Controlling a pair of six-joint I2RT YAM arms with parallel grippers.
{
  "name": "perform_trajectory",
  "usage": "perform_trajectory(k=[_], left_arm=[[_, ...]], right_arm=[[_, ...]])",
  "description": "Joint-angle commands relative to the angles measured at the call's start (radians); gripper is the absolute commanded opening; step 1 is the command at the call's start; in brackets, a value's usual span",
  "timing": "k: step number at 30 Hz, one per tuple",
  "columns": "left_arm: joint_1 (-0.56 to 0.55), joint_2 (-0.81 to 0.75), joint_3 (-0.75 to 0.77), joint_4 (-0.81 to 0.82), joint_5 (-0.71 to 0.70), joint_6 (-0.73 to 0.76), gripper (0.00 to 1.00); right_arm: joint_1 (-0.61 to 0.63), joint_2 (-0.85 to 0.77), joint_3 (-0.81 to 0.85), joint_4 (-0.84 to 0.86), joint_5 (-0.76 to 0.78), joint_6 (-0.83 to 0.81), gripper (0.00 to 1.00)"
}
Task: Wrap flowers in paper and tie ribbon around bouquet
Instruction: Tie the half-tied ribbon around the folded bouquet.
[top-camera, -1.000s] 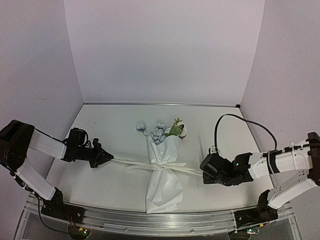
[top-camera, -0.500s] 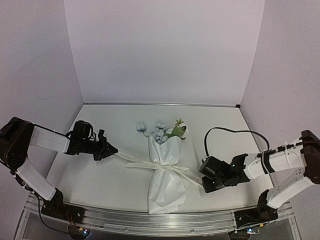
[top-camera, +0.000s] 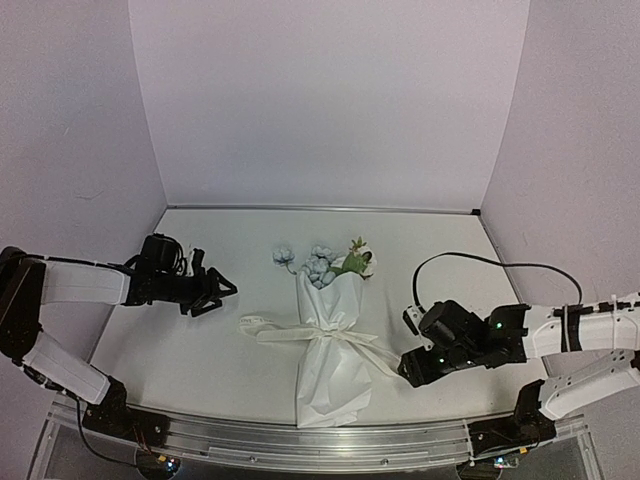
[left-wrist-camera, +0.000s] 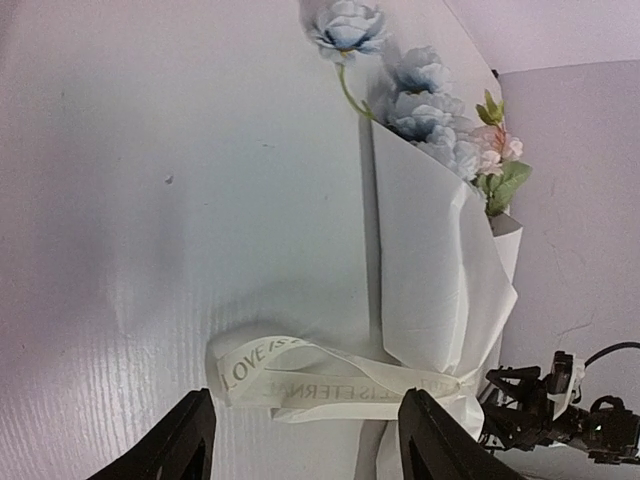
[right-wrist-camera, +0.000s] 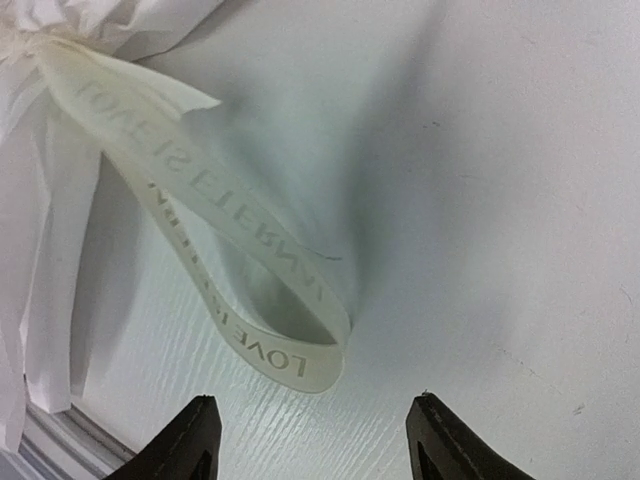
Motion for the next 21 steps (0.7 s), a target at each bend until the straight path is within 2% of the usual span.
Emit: perform_trajectory(k=[1, 10, 15, 21], left_arm=[[-0.058, -0.089, 0.001, -0.033, -0.064, 0.035, 0.65], [-0.125, -0.163, -0.035, -0.046, -0.093, 0.002, 0.66], [-0.138, -0.173, -0.027, -0.061, -0.092, 0.007, 0.66], [-0.142, -0.17, -0.024, -0.062, -0.088, 0.012, 0.66]], right_arm=[[-0.031, 0.003, 0.08, -0.003, -0.074, -0.119, 0.69], [-0.235, 0.188, 0.15, 0.091, -0.169, -0.231, 0.67], [-0.243, 0.285, 0.216, 0.093, -0.235, -0.305, 0.67], [-0.222, 0.369, 0.256, 0.104, -0.281, -0.317, 0.64]])
